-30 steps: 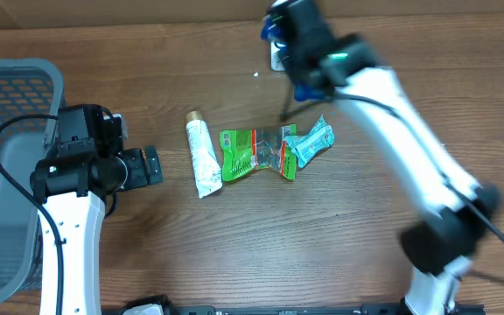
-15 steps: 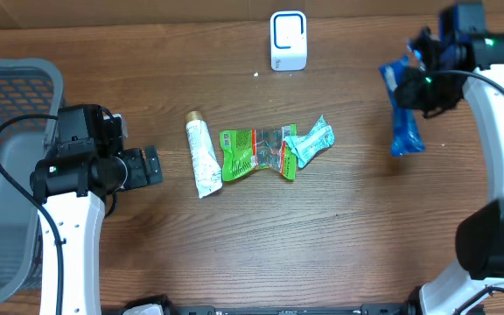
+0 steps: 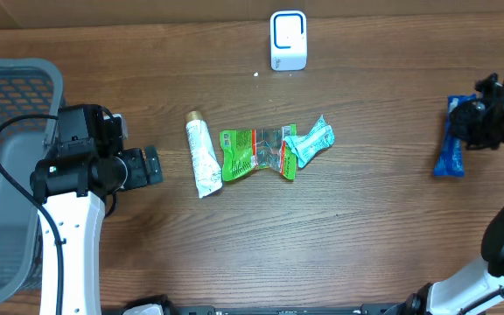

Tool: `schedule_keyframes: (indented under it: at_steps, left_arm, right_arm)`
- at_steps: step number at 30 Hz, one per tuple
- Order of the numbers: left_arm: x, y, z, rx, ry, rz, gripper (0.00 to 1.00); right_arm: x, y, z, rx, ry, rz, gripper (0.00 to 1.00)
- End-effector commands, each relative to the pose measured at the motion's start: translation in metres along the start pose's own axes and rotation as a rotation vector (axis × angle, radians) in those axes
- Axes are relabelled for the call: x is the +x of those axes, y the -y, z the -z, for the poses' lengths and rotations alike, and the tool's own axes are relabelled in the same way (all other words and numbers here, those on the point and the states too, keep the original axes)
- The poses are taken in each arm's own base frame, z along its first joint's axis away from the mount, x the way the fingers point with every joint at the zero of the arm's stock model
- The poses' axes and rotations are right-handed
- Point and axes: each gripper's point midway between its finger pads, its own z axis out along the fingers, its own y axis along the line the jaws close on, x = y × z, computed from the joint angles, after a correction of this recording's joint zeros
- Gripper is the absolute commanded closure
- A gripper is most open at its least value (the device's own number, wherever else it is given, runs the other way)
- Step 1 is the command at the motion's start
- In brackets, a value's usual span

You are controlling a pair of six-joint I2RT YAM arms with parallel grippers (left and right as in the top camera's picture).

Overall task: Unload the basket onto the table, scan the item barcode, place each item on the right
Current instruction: 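Carry the blue wrapper to the right side and set it down, then move the right gripper back toward the pale green packet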

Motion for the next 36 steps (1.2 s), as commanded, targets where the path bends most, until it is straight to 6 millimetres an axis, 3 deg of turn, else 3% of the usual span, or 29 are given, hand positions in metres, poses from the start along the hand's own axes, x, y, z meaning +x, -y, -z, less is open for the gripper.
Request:
schedule_keyframes:
  at_steps: [1,2,3,4,5,6,9,12,14,17,20,23,26,29,33,36]
  left_arm:
    - [0.000,0.002,0.001,0.011,0.002,-0.020,0.01]
    - [0.000,0.002,0.001,0.011,0.002,-0.020,0.00]
    - [0.000,0.002,0.001,0.011,0.002,-0.020,0.00]
    - [0.000,0.002,0.001,0.011,0.002,-0.020,0.00]
    - [0.000,0.002,0.001,0.011,0.002,-0.020,0.00]
    - [0.000,0.002,0.001,0.011,0.002,-0.020,0.00]
    - [0.000,0.002,0.001,0.011,0.002,-0.020,0.01]
    - [0.000,0.002,0.001,0.011,0.002,-0.020,0.00]
    - [0.000,0.002,0.001,0.011,0.002,-0.020,0.01]
    - [0.000,0.002,0.001,0.011,0.002,-0.020,0.00]
    - [0.000,0.002,0.001,0.011,0.002,-0.020,0.00]
    - [0.000,0.002,0.001,0.011,0.002,-0.020,0.00]
    - [0.000,0.002,0.001,0.011,0.002,-0.020,0.00]
    - [0.000,0.002,0.001,0.011,0.002,-0.020,0.01]
    - [0.000,0.002,0.001,0.011,0.002,-0.020,0.01]
    - [0.000,0.002,0.001,0.011,0.002,-0.020,0.01]
  right_arm:
    - [-0.007,0.002,0.005,-0.021,0.039,-0.093,0.96]
    - [-0.008,0.003,0.006,-0.022,0.044,-0.110,0.94]
    - [-0.010,0.002,0.006,-0.024,0.049,-0.114,0.78]
    - [-0.011,0.001,0.007,-0.032,0.051,-0.113,0.52]
    - [-0.012,-0.001,0.008,-0.042,0.050,-0.112,0.33]
    - [-0.012,-0.004,0.010,-0.055,0.046,-0.113,0.18]
    - [-0.010,-0.013,0.019,-0.092,0.015,-0.119,0.00]
    - [-0.013,-0.027,0.038,-0.149,-0.014,-0.125,0.00]
    - [-0.018,-0.046,0.058,-0.240,-0.030,-0.128,0.00]
    - [-0.020,-0.084,0.083,-0.426,-0.058,-0.120,0.00]
    - [-0.011,-0.122,0.090,-0.568,-0.098,-0.083,0.00]
    - [0.010,-0.156,0.079,-0.584,-0.172,-0.052,0.02]
    - [0.038,-0.199,0.064,-0.603,-0.242,0.002,0.27]
    - [0.066,-0.244,0.045,-0.600,-0.272,0.044,0.45]
    - [0.097,-0.293,0.015,-0.519,-0.238,0.049,0.51]
    - [0.115,-0.326,0.005,-0.481,-0.184,0.080,0.51]
